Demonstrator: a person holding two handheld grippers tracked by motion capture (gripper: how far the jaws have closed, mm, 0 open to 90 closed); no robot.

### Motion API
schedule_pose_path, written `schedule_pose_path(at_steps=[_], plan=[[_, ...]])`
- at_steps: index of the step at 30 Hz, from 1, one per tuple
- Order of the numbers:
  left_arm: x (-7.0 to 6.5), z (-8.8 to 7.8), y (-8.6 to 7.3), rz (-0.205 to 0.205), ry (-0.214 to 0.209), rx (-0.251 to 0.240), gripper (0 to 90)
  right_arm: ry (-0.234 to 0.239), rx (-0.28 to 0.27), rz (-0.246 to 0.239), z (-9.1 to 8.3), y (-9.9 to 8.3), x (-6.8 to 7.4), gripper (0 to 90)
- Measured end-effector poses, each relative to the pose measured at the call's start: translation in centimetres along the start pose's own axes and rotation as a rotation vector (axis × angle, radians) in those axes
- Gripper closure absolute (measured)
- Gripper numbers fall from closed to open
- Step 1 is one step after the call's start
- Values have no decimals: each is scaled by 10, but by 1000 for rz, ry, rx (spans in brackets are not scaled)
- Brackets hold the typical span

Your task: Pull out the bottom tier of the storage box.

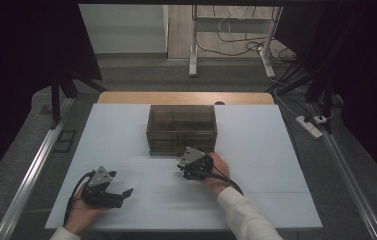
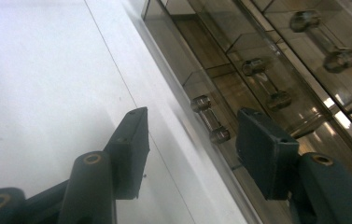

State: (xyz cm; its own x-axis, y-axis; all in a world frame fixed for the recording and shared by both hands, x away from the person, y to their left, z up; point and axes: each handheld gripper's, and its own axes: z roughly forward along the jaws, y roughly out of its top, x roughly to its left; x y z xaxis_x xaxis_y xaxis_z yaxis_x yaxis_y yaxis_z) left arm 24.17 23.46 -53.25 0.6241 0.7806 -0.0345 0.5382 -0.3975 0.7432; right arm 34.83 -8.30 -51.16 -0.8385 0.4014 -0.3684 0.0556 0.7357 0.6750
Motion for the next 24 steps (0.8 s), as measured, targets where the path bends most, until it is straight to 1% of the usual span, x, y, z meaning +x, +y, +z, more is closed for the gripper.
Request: schedule_pose_path(at_steps=[4,6,8,10,15,19,22,24], plan=[[0,0,0,0,-2,-4,103,45,-27,60,-4,0,-7,429],[0,0,0,1,-2,-5,103,73,-23,90,-5,0,-10,414],[0,-1,0,3,-1,-3,103,81,-9,99,-6,0,-12,402],[0,0,0,1,-1,-5,103,93,-8,105,-6,0,-14,399],[-1,0,0,2,-1,-4,103,101,-10,109,-9,2,-16,398],[-1,0,0,1,-3,-4,103,96,-18,108,-11,5,-19,401],[-1,0,0,0,-5,-6,103,104,-22,123,-9,6,-23,404],[-1,0,0,0,-5,-6,103,106,-12,124,-6,7,-25,404]])
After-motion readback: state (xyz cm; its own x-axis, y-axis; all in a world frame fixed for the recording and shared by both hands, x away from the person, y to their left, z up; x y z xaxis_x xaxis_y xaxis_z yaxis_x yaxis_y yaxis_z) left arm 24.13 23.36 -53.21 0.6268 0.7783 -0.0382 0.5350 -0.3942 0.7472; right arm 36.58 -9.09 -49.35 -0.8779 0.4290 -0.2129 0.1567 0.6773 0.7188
